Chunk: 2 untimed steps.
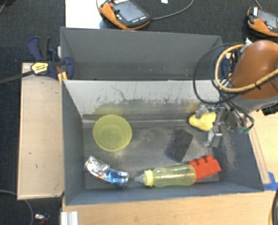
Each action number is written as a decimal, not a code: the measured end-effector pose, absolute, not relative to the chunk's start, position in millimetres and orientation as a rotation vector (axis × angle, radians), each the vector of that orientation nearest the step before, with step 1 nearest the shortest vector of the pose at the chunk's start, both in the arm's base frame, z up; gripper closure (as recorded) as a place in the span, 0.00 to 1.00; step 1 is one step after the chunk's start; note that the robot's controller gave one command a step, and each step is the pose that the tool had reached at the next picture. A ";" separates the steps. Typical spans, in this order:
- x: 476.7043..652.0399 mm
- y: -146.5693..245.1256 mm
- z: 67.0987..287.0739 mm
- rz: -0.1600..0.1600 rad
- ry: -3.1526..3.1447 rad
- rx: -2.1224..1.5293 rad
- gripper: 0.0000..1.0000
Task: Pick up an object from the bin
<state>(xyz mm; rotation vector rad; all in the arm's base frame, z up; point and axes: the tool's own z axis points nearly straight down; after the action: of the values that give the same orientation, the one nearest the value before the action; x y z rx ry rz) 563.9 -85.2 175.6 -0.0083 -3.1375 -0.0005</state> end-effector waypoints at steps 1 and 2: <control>565.5 -84.7 180.2 0.001 -3.145 -0.001 0.00; 579.2 -44.3 68.6 -0.003 -3.058 0.714 0.00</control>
Offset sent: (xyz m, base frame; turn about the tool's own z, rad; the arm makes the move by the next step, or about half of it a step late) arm 0.0163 0.0398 -0.1056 -0.4655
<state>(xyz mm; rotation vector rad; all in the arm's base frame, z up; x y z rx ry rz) 579.2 -44.3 68.6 0.7143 -3.0577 -0.0034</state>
